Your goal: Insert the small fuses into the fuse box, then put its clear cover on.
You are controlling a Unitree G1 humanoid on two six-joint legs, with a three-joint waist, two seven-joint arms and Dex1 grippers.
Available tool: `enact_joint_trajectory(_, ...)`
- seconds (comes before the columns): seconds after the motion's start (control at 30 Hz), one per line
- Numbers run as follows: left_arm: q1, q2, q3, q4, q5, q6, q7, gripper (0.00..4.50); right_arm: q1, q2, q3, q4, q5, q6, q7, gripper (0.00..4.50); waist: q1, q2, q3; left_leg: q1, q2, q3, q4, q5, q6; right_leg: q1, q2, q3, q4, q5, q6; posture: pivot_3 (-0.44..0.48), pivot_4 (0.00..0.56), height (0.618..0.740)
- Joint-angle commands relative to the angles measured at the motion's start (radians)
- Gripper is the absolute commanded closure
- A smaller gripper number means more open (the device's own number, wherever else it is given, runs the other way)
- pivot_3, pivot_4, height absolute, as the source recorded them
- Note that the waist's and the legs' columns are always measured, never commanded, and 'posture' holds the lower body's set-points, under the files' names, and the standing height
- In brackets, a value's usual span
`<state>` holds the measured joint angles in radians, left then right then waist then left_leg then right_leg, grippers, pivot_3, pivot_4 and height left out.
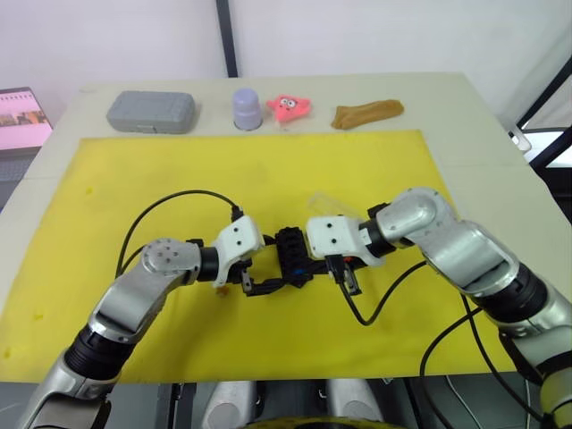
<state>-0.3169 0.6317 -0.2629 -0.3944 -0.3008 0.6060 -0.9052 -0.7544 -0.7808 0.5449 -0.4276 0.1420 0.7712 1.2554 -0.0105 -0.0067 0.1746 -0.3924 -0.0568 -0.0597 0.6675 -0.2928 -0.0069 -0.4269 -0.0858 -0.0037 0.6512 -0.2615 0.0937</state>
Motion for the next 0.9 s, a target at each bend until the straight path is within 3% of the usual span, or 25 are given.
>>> enact_joint_trajectory(0.03, -0.003, 0.001, -0.001, -0.029, 0.0, -0.009, 0.001, 0.07, 0.005, -0.008, 0.001, -0.017, -0.011, -0.005, -0.008, 4.5, 0.0, 0.0, 0.0, 0.0, 0.0, 0.0, 0.0, 0.0, 0.0, 0.0, 0.0, 0.0, 0.0, 0.0, 0.0, 0.0, 0.15, 0.731)
enact_joint_trajectory(0.9, -0.006, -0.004, -0.002, -0.025, 0.007, -0.013, -0.006, 0.07, 0.011, -0.01, 0.022, -0.043, -0.015, 0.021, -0.022, 4.5, 0.0, 0.0, 0.0, 0.0, 0.0, 0.0, 0.0, 0.0, 0.0, 0.0, 0.0, 0.0, 0.0, 0.0, 0.0, 0.0, 0.15, 0.731)
